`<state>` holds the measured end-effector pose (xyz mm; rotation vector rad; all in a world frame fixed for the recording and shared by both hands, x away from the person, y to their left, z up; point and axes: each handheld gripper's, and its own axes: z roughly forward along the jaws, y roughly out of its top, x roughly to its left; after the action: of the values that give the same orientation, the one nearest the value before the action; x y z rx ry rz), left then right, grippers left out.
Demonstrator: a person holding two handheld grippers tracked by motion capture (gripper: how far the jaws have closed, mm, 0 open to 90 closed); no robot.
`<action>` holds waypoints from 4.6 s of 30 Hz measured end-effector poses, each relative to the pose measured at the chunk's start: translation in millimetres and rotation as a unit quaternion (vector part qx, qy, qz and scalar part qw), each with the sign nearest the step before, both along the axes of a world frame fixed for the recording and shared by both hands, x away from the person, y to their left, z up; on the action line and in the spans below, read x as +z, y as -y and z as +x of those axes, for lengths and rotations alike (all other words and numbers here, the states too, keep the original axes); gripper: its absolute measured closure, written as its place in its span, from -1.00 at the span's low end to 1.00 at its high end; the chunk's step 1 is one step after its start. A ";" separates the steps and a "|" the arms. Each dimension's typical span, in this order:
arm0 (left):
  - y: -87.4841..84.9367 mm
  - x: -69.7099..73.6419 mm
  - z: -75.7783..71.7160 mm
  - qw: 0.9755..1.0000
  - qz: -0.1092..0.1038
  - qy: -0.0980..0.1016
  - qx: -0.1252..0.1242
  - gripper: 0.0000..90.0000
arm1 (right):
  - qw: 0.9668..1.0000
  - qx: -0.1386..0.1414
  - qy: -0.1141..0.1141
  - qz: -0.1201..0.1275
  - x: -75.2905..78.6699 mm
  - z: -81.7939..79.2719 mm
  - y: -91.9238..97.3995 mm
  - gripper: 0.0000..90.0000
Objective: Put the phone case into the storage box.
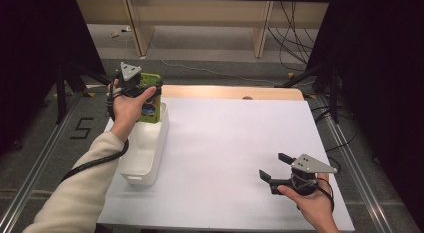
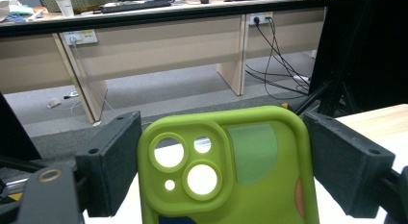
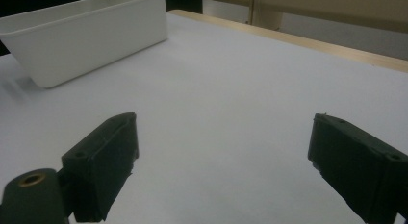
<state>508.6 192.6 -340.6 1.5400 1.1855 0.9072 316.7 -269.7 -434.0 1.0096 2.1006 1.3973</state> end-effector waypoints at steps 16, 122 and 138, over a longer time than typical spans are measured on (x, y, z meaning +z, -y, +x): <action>-1.7 -2.3 10.6 1.000 -0.003 -0.008 0.011 -0.63 | 1.000 -0.001 0.002 0.000 0.1 0.0 0.2 -0.74; 5.2 -23.6 41.8 1.000 0.007 -0.022 0.009 -0.64 | 1.000 0.001 -0.001 0.001 -0.2 0.1 0.3 -0.74; 4.3 -28.1 43.8 1.000 0.006 -0.026 0.008 -0.64 | 1.000 0.003 -0.002 0.000 -0.4 0.0 0.1 -0.73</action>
<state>552.4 188.3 -368.7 1.5728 1.2332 0.8911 316.7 -269.8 -434.3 1.0076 2.1072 1.3987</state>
